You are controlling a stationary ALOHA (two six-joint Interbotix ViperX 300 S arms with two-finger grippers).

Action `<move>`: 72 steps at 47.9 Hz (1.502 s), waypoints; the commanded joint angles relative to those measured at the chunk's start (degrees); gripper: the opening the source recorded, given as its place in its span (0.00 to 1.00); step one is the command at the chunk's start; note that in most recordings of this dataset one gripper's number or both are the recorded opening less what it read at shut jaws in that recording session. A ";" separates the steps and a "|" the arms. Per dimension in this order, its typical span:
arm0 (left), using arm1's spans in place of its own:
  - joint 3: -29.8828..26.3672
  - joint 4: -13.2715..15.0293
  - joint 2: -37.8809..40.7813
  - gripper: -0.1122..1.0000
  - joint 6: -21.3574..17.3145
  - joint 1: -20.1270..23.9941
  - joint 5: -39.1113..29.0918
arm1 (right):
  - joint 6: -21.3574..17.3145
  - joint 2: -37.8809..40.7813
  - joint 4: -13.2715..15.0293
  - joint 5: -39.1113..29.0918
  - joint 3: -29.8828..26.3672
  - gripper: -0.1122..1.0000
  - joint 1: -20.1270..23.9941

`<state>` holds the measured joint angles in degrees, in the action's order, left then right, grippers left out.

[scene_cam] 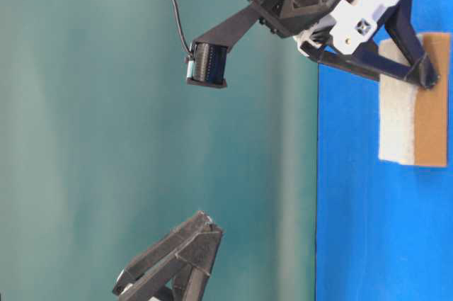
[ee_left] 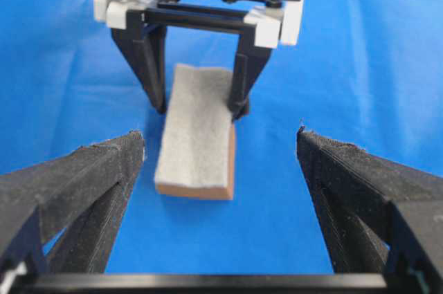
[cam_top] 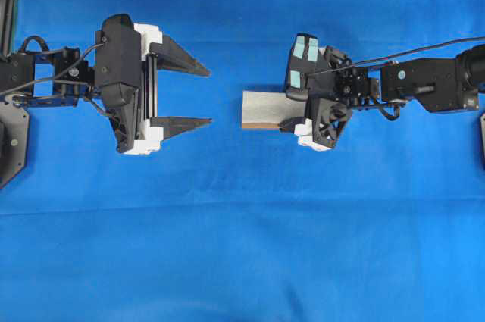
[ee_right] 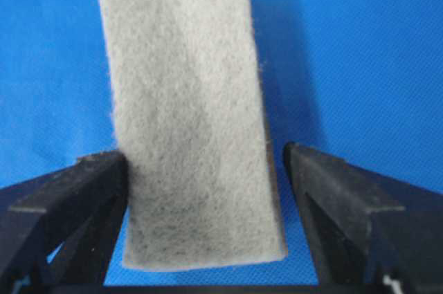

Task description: Hand over the sponge with the left arm and wipe it with the right arm.

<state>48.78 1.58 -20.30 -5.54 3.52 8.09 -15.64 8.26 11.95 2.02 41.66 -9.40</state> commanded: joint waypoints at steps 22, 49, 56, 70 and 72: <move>-0.53 0.09 -0.79 0.91 0.00 -0.09 0.35 | 0.00 -11.87 -0.09 -8.61 -3.34 0.77 2.11; -0.62 0.09 -0.62 0.91 0.00 -0.09 0.35 | 0.09 -24.43 0.09 -6.33 0.26 0.77 3.69; -0.53 0.09 -0.79 0.91 0.00 0.00 0.35 | 0.09 -24.43 0.09 -5.89 0.26 0.77 3.60; 1.49 0.09 -5.10 0.90 -0.09 -0.09 -1.05 | -0.09 -28.92 -0.18 -7.29 2.20 0.77 3.69; 2.29 0.09 -6.94 0.90 -0.09 -0.09 -1.49 | -0.09 -30.59 -0.18 -7.73 2.99 0.77 3.60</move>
<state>50.89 1.58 -23.82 -5.63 3.52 6.86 -15.64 -18.90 11.95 -5.36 44.38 -5.89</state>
